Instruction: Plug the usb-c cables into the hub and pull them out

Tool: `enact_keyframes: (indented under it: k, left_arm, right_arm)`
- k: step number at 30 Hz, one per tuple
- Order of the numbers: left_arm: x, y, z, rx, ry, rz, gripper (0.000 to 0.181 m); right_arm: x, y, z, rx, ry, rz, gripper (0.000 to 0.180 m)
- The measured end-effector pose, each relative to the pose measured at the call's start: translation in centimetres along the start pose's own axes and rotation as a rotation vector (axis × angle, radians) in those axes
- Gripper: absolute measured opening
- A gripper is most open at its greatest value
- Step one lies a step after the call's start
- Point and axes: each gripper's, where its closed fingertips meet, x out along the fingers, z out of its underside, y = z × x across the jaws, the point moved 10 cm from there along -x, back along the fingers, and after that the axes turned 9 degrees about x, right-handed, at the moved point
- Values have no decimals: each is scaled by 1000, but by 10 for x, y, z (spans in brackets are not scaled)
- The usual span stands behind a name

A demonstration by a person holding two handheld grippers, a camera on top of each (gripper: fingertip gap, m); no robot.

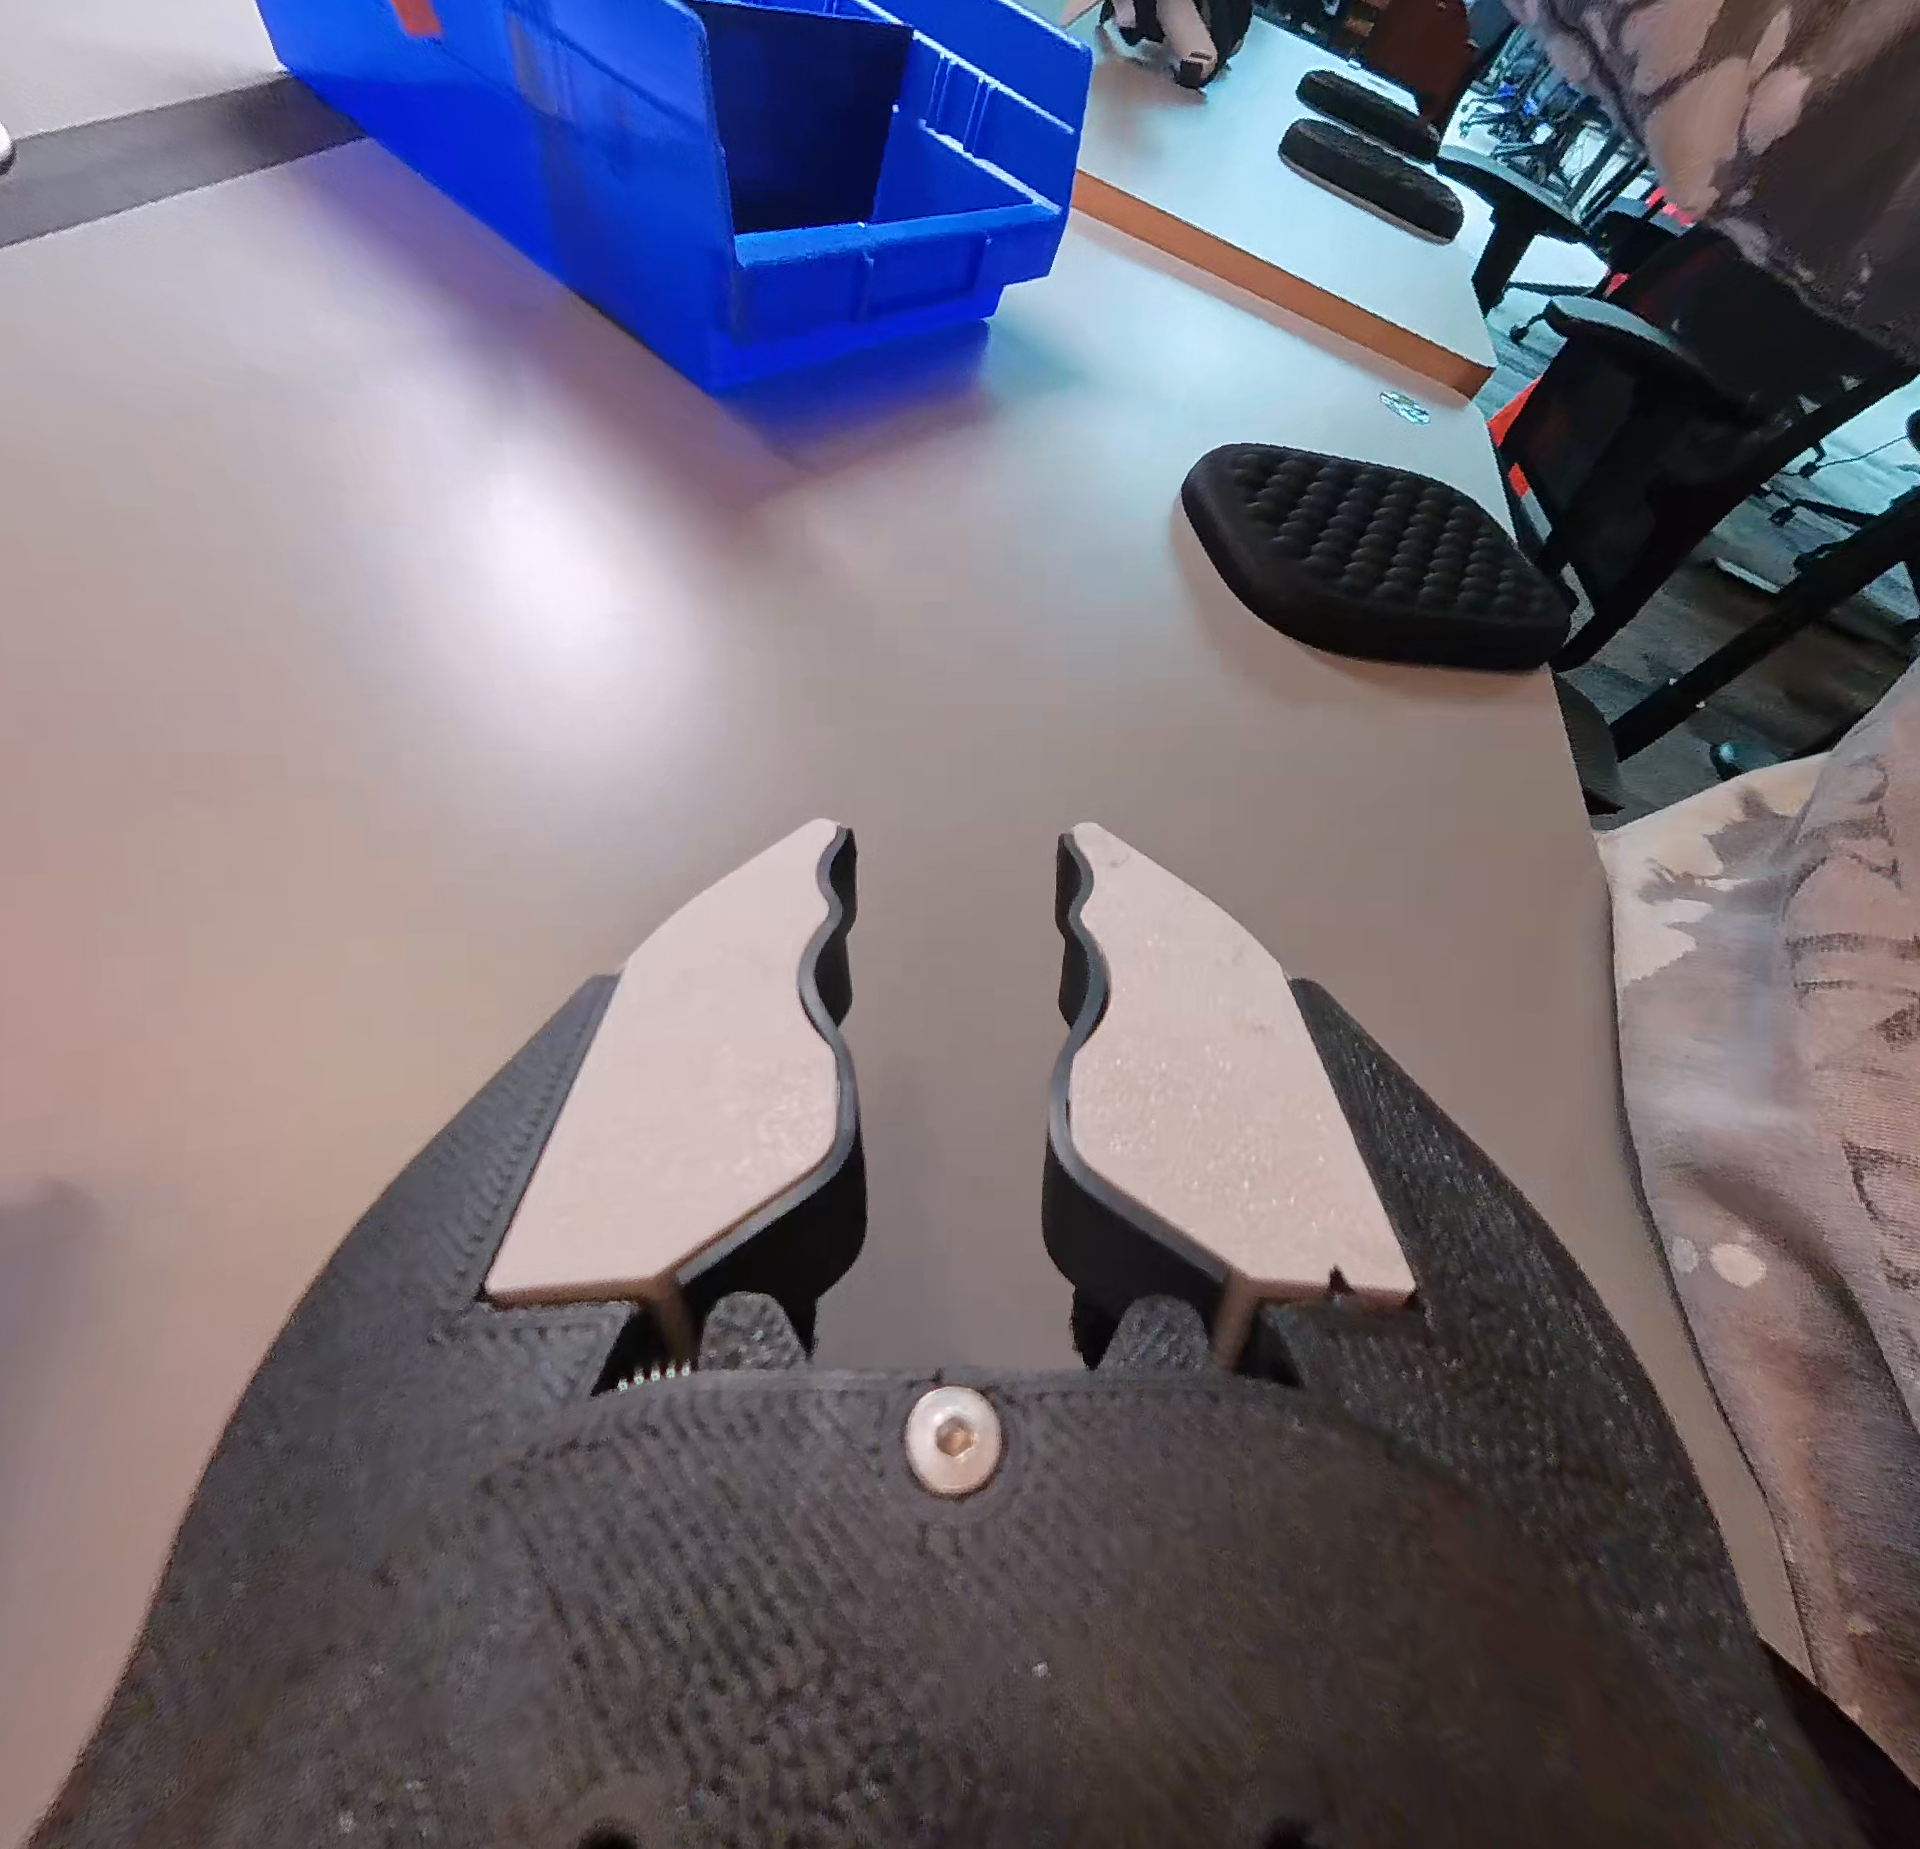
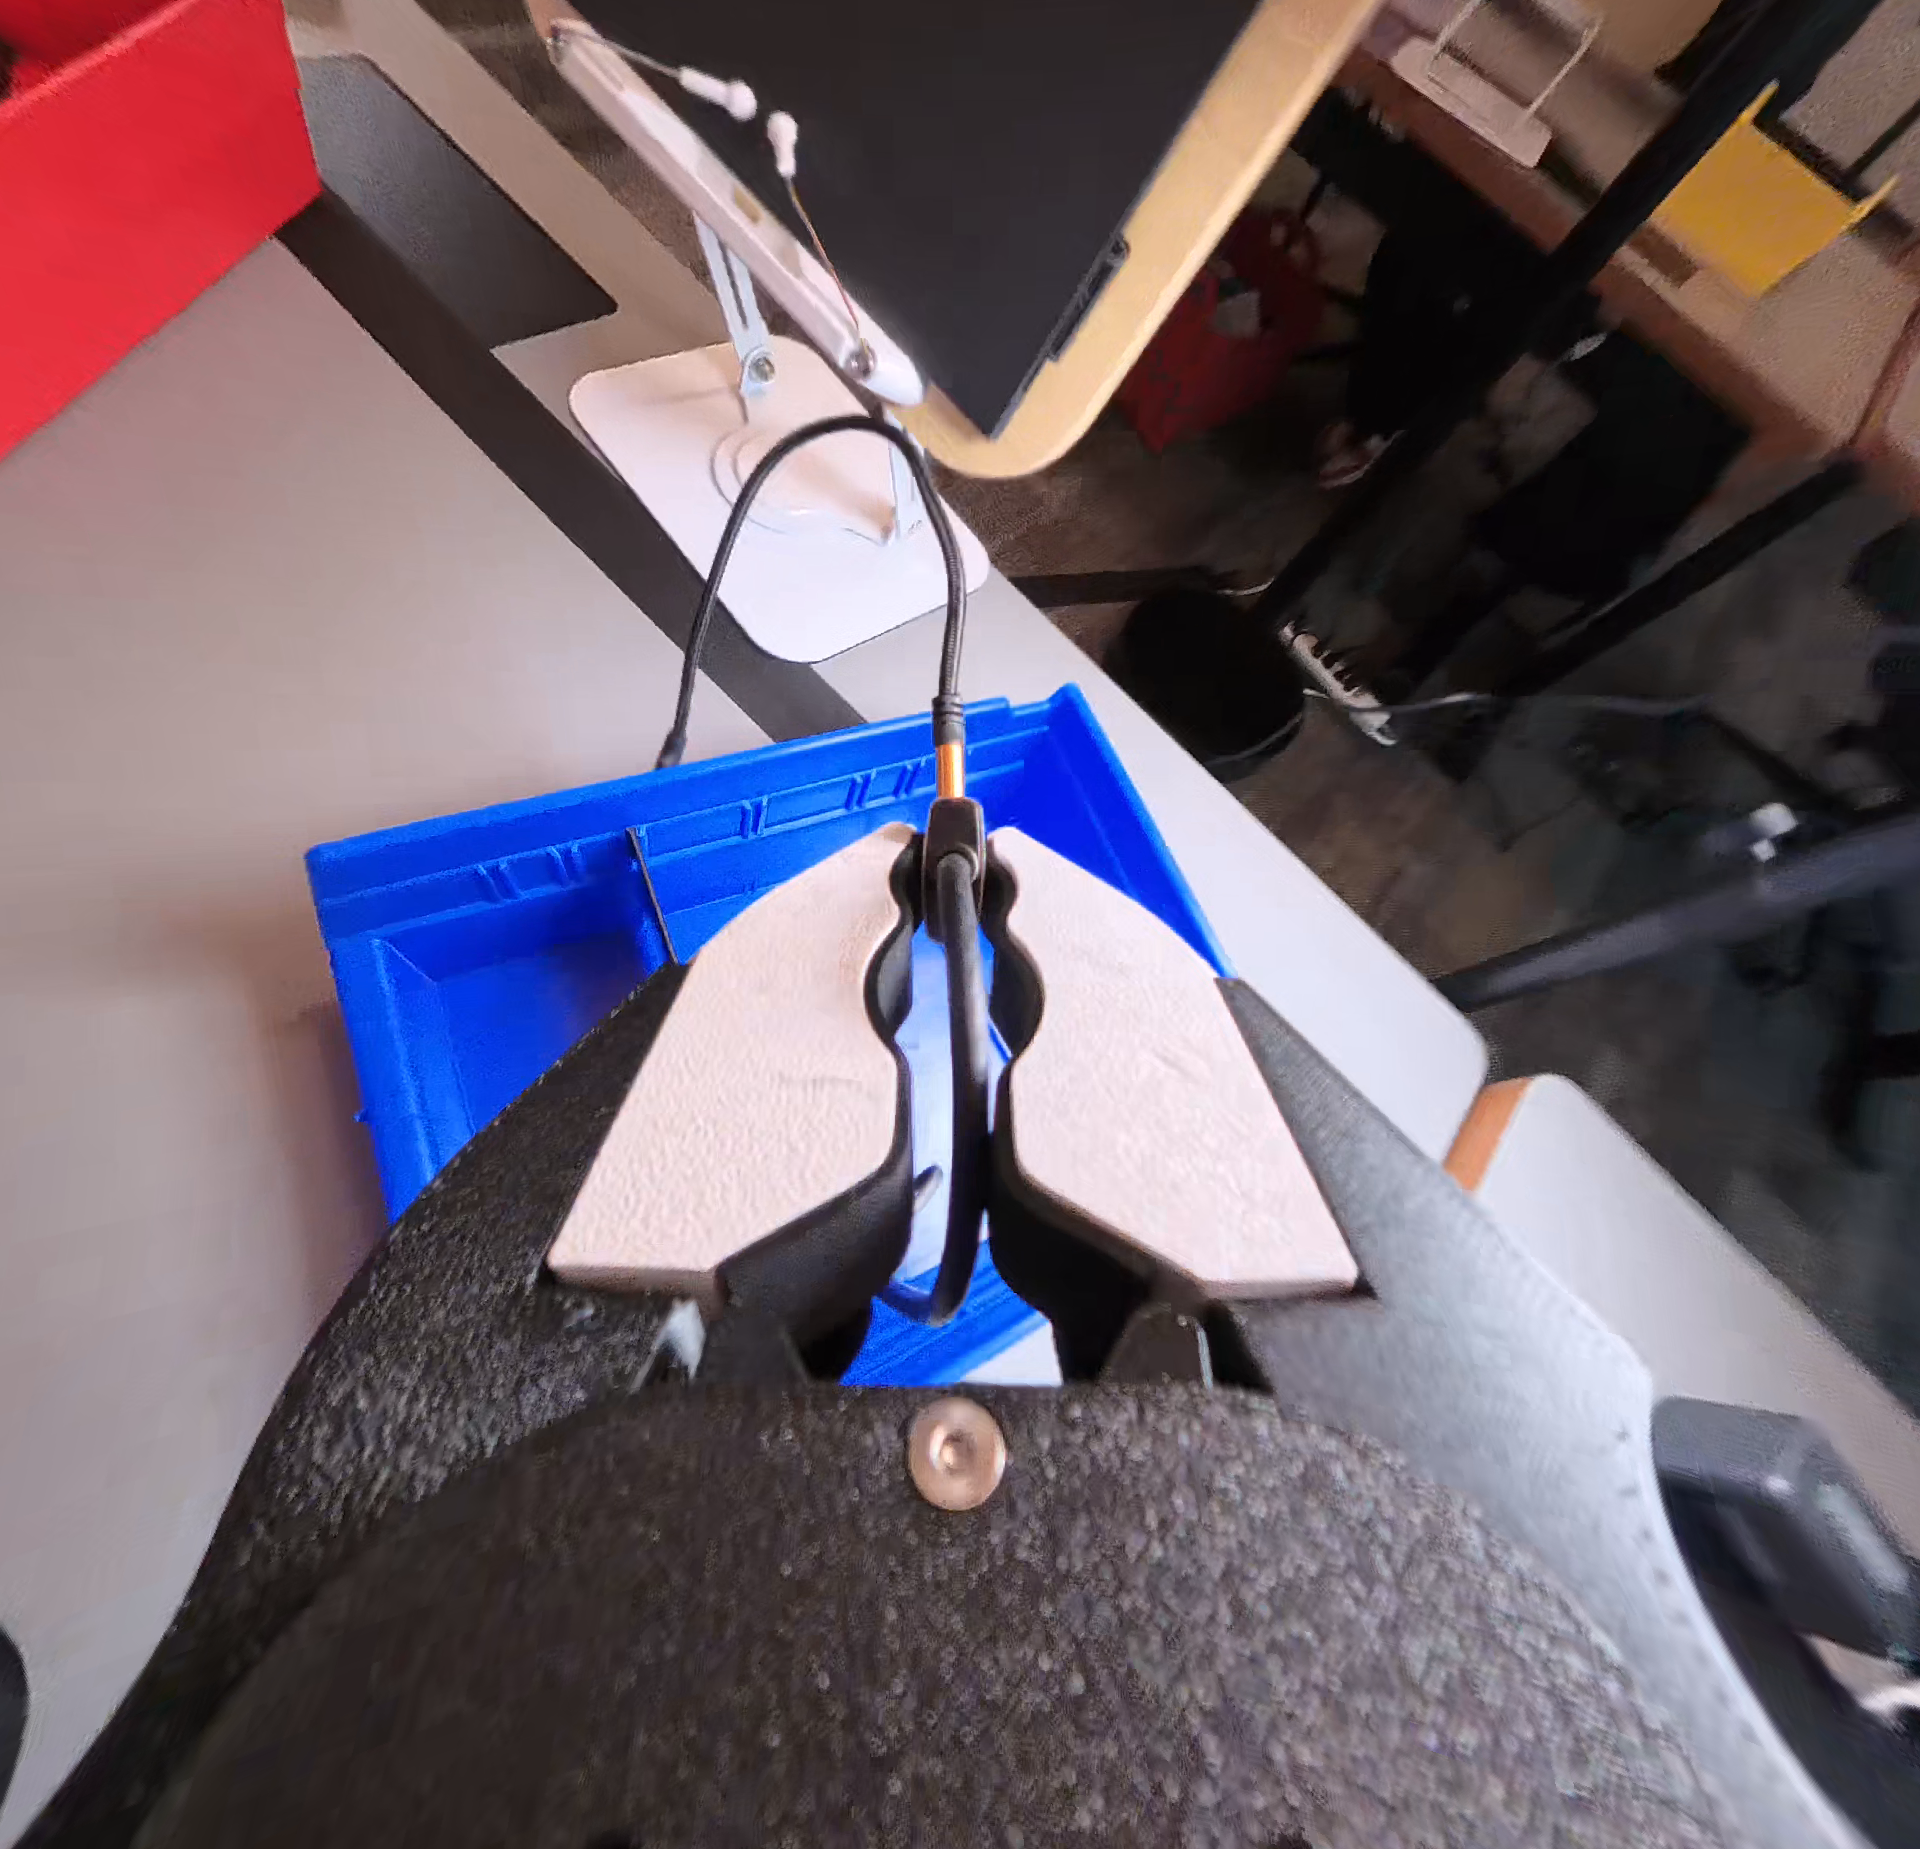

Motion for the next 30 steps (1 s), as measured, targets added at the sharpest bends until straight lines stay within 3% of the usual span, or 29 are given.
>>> enact_keyframes:
  k: [3,8,13,17,23,30]
  left_arm:
    - [1,-3,3,-16,-7,4,36]
    - [6,-6,8,-29,-28,11,36]
    - [9,-8,9,-41,-39,19,36]
    - [11,-8,9,-36,-39,13,36]
    - [6,-6,4,-15,6,-62,36]
    - [-2,-3,-3,70,7,-243,39]
  right_arm:
    - [-5,18,20,144,94,-56,10]
    - [-44,47,39,344,334,-152,9]
    - [-60,60,55,236,163,17,9]
    - [-33,46,53,89,-38,74,9]
    - [35,28,39,55,-216,60,10]
    - [96,12,18,136,-260,68,10]
